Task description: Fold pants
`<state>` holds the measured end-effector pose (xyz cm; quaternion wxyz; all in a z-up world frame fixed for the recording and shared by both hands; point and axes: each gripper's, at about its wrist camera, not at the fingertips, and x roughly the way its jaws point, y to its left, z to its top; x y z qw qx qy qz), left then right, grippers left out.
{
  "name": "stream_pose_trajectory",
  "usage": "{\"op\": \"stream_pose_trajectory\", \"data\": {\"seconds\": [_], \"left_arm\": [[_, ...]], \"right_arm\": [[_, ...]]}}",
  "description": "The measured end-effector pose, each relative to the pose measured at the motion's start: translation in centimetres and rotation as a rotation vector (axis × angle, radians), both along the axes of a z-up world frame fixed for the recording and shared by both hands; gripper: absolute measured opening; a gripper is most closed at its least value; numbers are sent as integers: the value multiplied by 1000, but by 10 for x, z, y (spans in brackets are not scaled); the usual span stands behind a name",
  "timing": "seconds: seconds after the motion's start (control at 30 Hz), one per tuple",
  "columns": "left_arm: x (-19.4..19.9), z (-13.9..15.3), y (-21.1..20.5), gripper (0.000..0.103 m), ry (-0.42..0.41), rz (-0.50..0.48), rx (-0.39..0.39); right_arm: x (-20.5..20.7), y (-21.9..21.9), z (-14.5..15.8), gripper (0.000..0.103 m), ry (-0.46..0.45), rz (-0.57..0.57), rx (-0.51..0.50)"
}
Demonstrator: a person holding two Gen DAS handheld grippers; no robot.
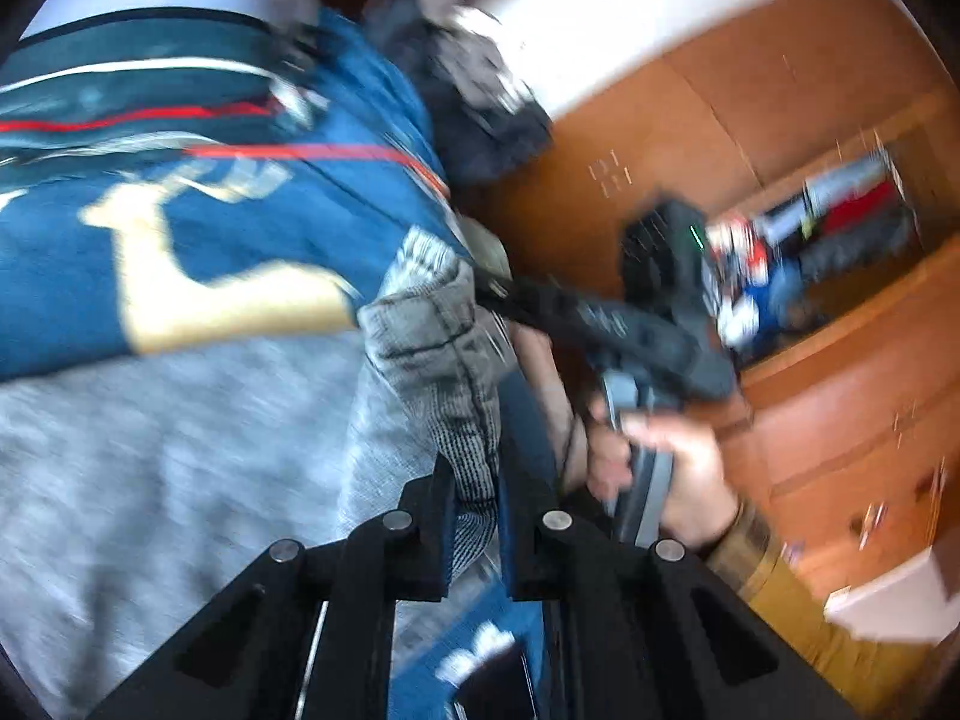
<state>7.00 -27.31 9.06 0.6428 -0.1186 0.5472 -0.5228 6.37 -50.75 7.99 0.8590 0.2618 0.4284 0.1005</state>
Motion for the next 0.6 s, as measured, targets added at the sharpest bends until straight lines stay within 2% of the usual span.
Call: {"op": "stream_pose_trajectory", "data": {"seconds": [0.07,0.1,0.13,0.23,0.33,0.4,0.43,0.5,0.6], "left_arm": [[-25,-10,-24,13,-22,-59,72],[-35,-16,-34,13,-22,-79,100],[-45,-22,-43,13,-25,-103,125],[-65,-28,-57,20,-55,-129,169],[-69,-19,-54,33,-63,-126,152],[-71,-9,-41,48,-103,-130,155],[-73,-3,-34,51,-131,-131,160],[-74,3,-15,53,-183,-133,184],[-68,-1,22,53,-223,-112,257]], "right_arm": [[-14,-10,-10,38,53,-50,-15],[-23,-17,-14,49,83,-90,-35],[-34,-25,-17,52,103,-130,-40],[-62,-40,-16,52,114,-198,-10],[-87,-44,-8,52,97,-218,26],[-98,-41,-5,52,107,-217,51],[-103,-40,-5,52,115,-214,72],[-114,-27,-10,52,146,-196,120],[-128,-8,-15,52,223,-177,89]]}}
